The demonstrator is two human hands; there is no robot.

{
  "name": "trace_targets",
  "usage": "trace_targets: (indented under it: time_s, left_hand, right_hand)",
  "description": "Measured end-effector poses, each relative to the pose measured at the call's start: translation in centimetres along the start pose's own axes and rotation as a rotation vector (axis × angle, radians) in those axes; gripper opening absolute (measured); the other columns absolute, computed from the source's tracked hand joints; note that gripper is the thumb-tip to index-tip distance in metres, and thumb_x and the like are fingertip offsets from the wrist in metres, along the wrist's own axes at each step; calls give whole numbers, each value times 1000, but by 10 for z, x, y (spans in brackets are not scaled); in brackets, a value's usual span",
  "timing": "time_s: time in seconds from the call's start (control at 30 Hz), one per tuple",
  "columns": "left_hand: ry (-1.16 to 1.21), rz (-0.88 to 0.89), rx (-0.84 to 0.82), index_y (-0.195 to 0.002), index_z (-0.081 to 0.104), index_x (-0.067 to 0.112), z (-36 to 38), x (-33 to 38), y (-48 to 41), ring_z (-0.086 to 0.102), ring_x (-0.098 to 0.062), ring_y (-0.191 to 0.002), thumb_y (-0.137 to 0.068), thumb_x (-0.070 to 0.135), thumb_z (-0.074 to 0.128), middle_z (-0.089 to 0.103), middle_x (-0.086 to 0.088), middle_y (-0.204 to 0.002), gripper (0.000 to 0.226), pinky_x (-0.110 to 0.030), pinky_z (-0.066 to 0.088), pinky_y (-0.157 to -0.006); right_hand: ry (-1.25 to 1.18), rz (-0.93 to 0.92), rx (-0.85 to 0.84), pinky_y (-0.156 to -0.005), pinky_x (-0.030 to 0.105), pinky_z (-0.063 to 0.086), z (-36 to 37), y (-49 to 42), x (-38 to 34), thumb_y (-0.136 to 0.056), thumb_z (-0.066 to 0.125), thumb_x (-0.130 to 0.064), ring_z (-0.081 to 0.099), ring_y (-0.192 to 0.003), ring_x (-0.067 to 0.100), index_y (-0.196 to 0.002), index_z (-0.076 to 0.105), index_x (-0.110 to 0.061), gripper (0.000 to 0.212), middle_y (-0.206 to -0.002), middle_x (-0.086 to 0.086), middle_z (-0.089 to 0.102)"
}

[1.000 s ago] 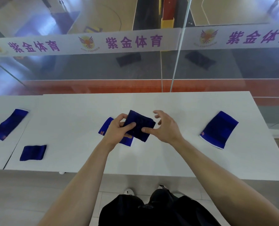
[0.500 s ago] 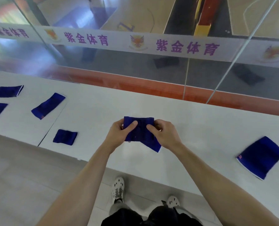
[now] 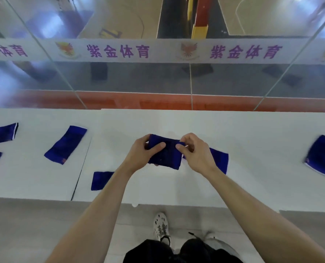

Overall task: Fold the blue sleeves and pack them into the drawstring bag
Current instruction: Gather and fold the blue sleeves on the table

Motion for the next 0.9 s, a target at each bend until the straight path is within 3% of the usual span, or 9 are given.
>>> trace_targets:
  time_s: [0.17, 0.3, 0.43, 0.53, 0.6, 0.67, 0.77, 0.83, 0.9]
  left_hand:
    - [-88, 17, -113, -120, 75, 19, -17, -8, 14, 81, -36, -78, -101, 43, 80, 85, -4, -101, 31, -42, 68, -72]
    - [-143, 60, -157, -118, 75, 19, -24, -8, 31, 80, -31, -70, -103, 44, 77, 85, -2, -98, 29, -42, 67, -71]
    - [-265, 114, -262, -124, 69, 18, -28, -12, 64, 81, -22, -75, -110, 41, 66, 85, -1, -95, 27, -45, 66, -73]
    - [-301, 113, -297, -128, 63, 19, -42, -27, 94, 80, -17, -81, -111, 31, 67, 82, 1, -104, 21, -43, 68, -69]
    - [-260, 95, -289, -136, 57, 28, -59, -41, 117, 78, -24, -98, -110, 22, 68, 74, -4, -115, 29, -46, 68, -66]
    - [-226, 83, -244, -138, 54, 37, -78, -54, 139, 75, -27, -99, -113, 21, 62, 70, -7, -112, 31, -38, 67, -68]
    - [-215, 103, -108, -118, 67, 31, -116, -65, 167, 67, -11, -90, -117, 27, 54, 72, 4, -103, 14, -29, 56, -74]
    - [-179, 78, -45, -110, 71, 27, -146, -74, 181, 70, -10, -93, -116, 26, 56, 77, 7, -106, 16, -37, 61, -82]
    - [-178, 56, -9, -110, 74, 24, -179, -84, 192, 74, -18, -105, -114, 23, 60, 79, 7, -110, 15, -47, 66, -94]
  right_hand:
    - [58, 3, 54, -66, 29, 59, 9, 26, -13, -104, 71, -38, 72, -75, 10, -104, 60, -27, 15, -86, -8, 78]
    - [69, 0, 63, -61, 21, 51, 18, 52, -19, -105, 70, -36, 69, -70, 6, -101, 57, -28, 15, -78, -7, 77]
    - [5, 7, 82, -71, 24, 58, 30, 87, -23, -102, 75, -34, 75, -80, 9, -100, 59, -32, 16, -87, -8, 80]
    - [-64, 13, 55, -69, 19, 54, 49, 116, -28, -100, 78, -31, 75, -76, 9, -98, 63, -30, 15, -89, -6, 77]
    - [-131, 4, -6, -63, 19, 48, 71, 133, -35, -98, 80, -27, 75, -70, 13, -95, 65, -28, 16, -86, -1, 75]
    - [-175, -5, -51, -58, 16, 45, 95, 148, -47, -97, 81, -25, 73, -67, 14, -95, 67, -26, 15, -84, 1, 75]
    - [-190, -17, -89, -56, 17, 46, 132, 158, -70, -96, 83, -23, 69, -61, 9, -94, 68, -24, 14, -84, 1, 75]
    - [-193, -23, -89, -57, 24, 51, 156, 159, -87, -94, 84, -23, 66, -60, 10, -93, 70, -25, 15, -84, 0, 73]
    - [-194, -30, -92, -57, 32, 56, 182, 158, -105, -93, 85, -24, 68, -59, 17, -91, 70, -26, 15, -84, 0, 73]
Point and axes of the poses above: each hand's wrist, its own y-axis away from the middle knuckle, its own z-axis out of the palm, x = y × z, the point moved 5 cm from there along -y, towards the middle knuckle
